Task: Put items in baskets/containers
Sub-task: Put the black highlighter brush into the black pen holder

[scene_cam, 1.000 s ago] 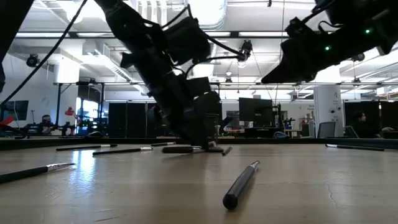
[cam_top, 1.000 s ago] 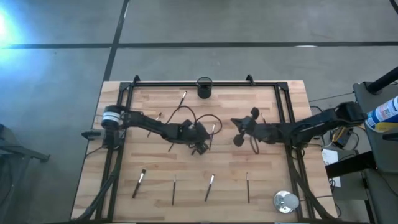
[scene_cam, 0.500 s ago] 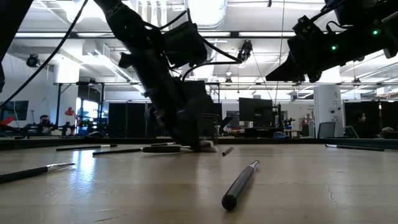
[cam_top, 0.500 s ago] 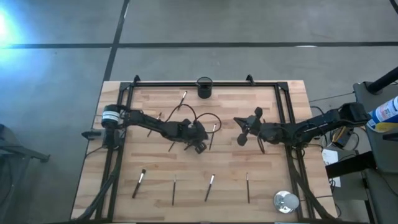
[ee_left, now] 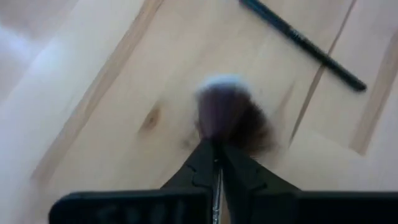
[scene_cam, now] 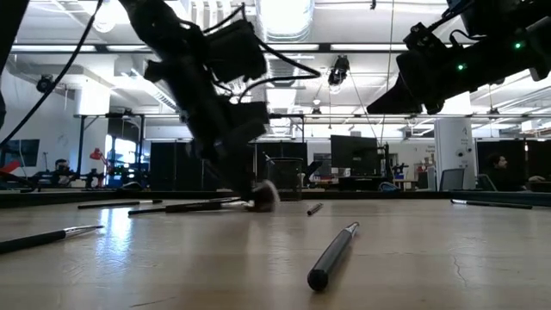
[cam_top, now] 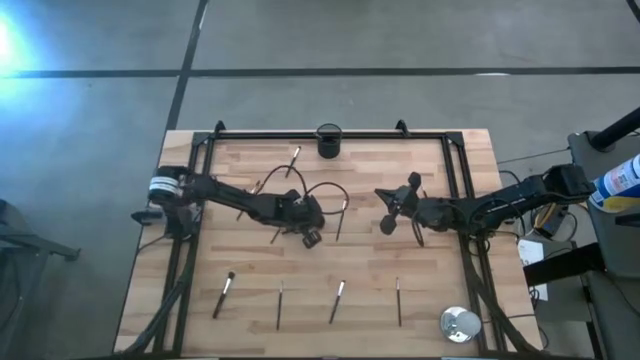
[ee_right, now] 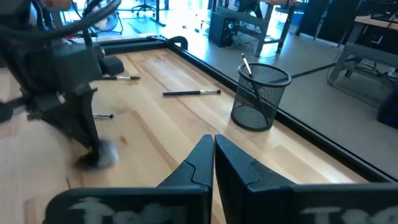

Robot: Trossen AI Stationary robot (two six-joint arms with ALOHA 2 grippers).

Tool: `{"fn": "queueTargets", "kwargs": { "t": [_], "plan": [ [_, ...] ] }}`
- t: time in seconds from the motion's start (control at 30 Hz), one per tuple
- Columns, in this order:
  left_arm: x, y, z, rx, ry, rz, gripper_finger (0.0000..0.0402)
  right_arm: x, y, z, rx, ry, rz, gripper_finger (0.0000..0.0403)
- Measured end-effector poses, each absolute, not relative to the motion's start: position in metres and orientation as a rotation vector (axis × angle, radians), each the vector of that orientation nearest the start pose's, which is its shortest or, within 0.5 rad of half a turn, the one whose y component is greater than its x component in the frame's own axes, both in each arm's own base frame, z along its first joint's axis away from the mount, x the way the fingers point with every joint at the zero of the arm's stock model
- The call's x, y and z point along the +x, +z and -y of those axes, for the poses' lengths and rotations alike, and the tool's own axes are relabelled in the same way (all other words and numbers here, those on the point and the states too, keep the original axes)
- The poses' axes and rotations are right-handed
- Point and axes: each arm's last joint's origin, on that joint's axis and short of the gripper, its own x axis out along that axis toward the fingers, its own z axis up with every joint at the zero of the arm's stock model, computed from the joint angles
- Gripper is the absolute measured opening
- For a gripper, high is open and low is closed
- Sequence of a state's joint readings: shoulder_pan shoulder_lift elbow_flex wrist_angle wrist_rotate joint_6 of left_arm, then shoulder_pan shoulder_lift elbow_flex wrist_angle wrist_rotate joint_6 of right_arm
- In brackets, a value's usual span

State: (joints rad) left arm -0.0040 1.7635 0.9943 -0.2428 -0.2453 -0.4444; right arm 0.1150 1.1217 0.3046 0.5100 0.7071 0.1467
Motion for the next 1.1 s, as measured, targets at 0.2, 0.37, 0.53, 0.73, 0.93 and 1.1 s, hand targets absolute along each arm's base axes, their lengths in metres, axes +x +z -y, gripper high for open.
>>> {"fn": "queueTargets", "kwargs": {
  "t": [0.2,0.37,0.53,0.73,0.93,1.1],
  "plan": [
    [0.32,0.172,-0.006,-0.309,0.418,-0.8,0.0002,0.203,0.176,-0.005,0.015,-0.606,-0.245,0.0008],
    [0.308,0.173,-0.006,-0.347,0.407,-0.718,0.0002,0.203,0.176,-0.005,0.016,-0.606,-0.245,0.0008],
    [0.305,0.183,-0.006,-0.342,0.397,-0.607,0.0002,0.203,0.176,-0.005,0.019,-0.606,-0.243,0.0008],
    [0.303,0.213,-0.011,-0.293,0.364,-0.36,0.0001,0.203,0.176,-0.005,0.02,-0.605,-0.243,0.0008],
    [0.295,0.232,-0.038,-0.253,0.394,-0.095,0.0001,0.203,0.176,-0.005,0.019,-0.604,-0.244,0.0008],
    [0.288,0.248,-0.081,-0.204,0.377,0.079,0.0,0.203,0.176,-0.005,0.019,-0.604,-0.244,0.0008]
  ]
}}
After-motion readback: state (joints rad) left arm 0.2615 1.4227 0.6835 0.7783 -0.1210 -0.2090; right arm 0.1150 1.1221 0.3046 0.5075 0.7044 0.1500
